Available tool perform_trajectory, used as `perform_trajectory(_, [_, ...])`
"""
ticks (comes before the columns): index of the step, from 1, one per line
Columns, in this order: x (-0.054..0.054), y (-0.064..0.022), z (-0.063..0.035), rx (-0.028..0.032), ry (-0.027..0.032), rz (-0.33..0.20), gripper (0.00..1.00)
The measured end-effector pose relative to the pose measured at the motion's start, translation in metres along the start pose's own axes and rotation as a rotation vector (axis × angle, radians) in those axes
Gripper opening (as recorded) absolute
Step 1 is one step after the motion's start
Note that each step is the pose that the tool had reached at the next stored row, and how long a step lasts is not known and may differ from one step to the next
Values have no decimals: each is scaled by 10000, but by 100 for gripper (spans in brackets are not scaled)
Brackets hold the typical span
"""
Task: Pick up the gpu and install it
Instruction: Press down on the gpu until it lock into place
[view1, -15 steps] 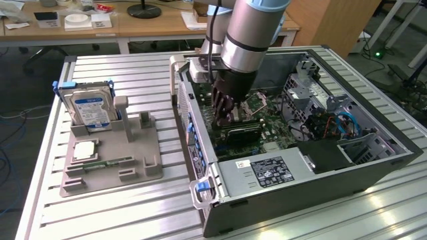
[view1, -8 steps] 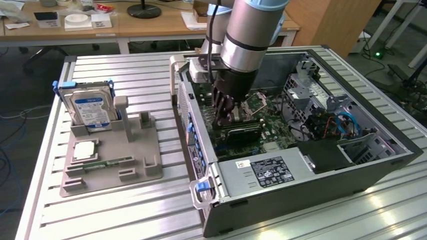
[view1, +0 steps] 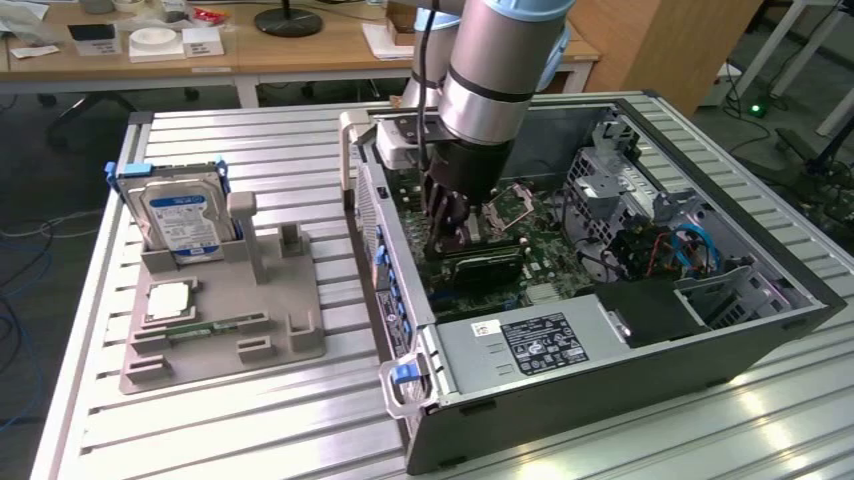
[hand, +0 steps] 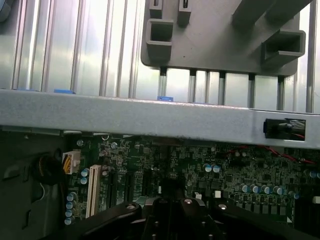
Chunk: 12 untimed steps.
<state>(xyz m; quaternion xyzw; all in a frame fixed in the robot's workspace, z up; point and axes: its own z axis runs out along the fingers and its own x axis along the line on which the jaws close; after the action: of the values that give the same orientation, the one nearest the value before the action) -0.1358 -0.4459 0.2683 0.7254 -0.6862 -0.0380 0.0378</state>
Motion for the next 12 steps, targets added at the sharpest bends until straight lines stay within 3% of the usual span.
perform_trajectory(12, [1,-1,57,-10,14,-6,10])
